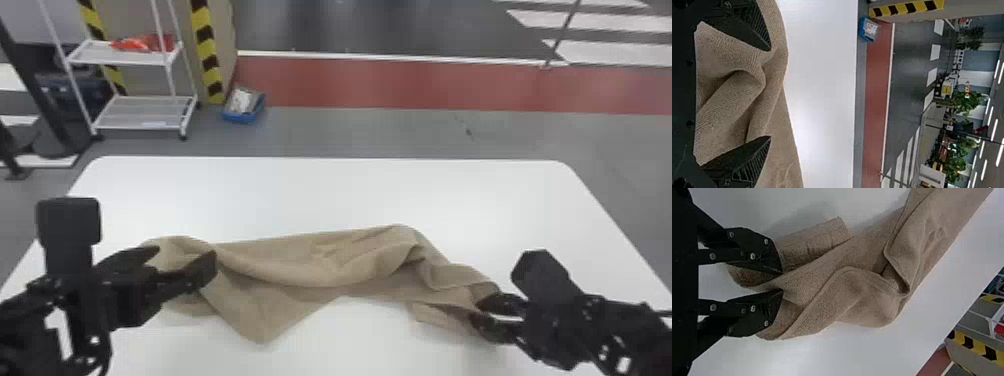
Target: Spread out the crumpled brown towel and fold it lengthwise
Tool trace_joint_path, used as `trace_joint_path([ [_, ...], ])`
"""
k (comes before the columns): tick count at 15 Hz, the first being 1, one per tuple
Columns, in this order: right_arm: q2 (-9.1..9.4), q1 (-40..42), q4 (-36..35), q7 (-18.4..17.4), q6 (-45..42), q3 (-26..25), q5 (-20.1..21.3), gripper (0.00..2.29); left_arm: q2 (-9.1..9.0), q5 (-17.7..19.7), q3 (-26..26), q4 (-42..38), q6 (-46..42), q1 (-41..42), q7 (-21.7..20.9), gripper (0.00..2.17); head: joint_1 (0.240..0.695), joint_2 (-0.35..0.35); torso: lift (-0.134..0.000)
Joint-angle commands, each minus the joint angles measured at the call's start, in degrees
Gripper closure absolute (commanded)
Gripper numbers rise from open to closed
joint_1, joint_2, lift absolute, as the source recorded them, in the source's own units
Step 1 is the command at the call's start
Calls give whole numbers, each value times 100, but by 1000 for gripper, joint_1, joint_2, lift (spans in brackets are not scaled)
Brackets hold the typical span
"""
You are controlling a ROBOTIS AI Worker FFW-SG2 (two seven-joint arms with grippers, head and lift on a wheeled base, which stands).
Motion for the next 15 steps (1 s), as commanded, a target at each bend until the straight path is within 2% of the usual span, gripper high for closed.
trace_joint_path([
  [1,57,-36,29,-11,-70,1,16,1659,8,9,-13,2,17,66,-120,124,695,-62,-124],
  [4,57,-45,2,-19,-105,-69,-2,1663,-18,62,-110,54,52,136,-155,151,695,-69,-124],
  [7,48,-45,-165,16,-88,-307,-64,1663,-44,27,-321,98,615,136,-146,201,695,-93,-124],
  [10,22,-18,-358,42,35,-368,-81,1659,-62,35,-532,63,1406,84,-14,208,695,-123,-124],
  [13,31,-9,-393,112,53,-324,-81,1663,-62,-26,-734,98,1459,-39,355,208,695,-147,-124],
  [15,31,-1,-437,139,123,-315,-72,1663,-62,-35,-804,177,1494,-66,452,208,695,-147,-124],
])
